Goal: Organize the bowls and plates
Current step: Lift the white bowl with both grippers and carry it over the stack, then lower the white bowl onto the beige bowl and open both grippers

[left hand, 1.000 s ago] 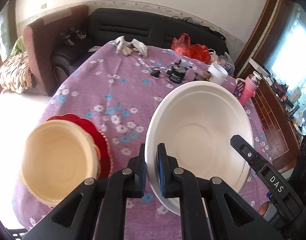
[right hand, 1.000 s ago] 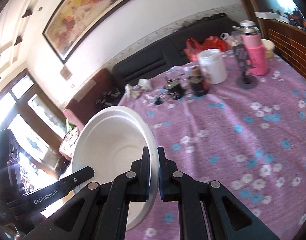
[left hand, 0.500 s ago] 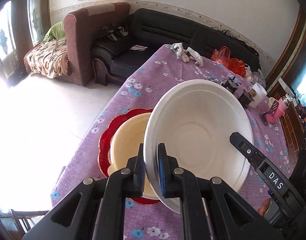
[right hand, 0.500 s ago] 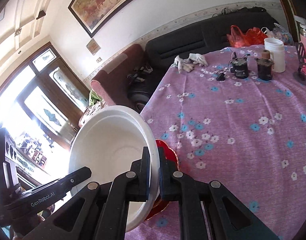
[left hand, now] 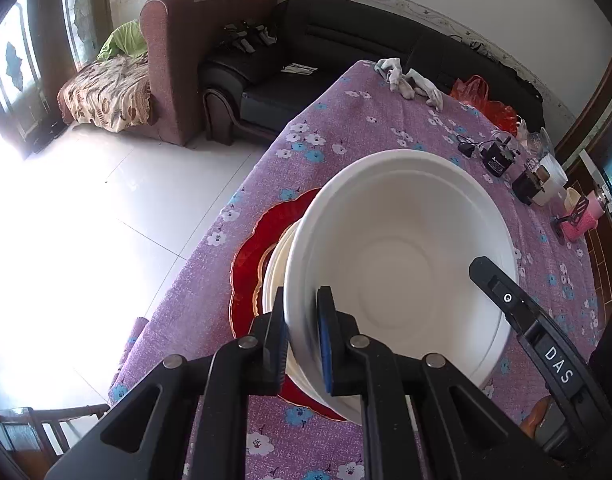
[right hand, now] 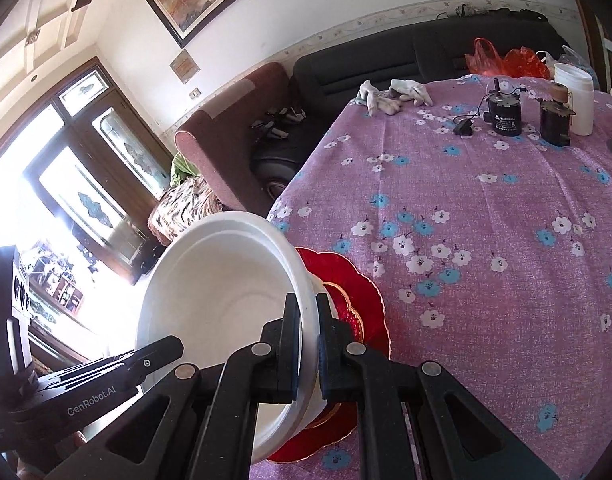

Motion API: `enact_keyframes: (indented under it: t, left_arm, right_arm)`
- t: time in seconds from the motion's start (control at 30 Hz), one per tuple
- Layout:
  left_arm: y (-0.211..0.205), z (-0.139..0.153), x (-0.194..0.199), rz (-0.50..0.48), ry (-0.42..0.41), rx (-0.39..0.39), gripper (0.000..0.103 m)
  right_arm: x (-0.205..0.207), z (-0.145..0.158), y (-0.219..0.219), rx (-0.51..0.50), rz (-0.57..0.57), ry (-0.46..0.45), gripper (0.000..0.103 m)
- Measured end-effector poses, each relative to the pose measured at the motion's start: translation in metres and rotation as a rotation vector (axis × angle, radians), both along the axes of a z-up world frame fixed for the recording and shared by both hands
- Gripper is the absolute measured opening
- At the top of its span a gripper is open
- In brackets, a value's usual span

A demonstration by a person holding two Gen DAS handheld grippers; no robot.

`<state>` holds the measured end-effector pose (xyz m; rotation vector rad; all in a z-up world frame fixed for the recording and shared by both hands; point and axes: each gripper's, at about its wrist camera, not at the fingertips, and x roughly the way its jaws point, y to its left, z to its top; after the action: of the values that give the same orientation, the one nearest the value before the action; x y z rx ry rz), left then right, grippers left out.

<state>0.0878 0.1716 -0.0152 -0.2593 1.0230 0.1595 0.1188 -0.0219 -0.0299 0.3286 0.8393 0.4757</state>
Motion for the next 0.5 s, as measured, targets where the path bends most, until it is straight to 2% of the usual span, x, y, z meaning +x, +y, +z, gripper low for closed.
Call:
enact_keyframes:
  t: [0.23,0.3,0.37,0.5]
  left_arm:
    - [-0.001,0.003,0.001,-0.004,-0.005,0.019,0.014]
    - [0.0,0.006,-0.001,0.019,-0.005,0.062,0.02]
    - [0.004,0.009,-0.004,0.038,-0.018,0.084,0.036]
    - [0.016,0.012,-0.009,0.066,-0.027,0.074,0.037]
  right_arm:
    - [0.004,-0.006,0.007,-0.038,0.001,-0.008,0.01]
    - [0.004,-0.007,0.008,-0.056,0.0,-0.007,0.01]
    - [0.005,-0.01,0.008,-0.071,-0.006,-0.004,0.01]
    - [0.008,-0.013,0.006,-0.054,0.006,0.018,0.01]
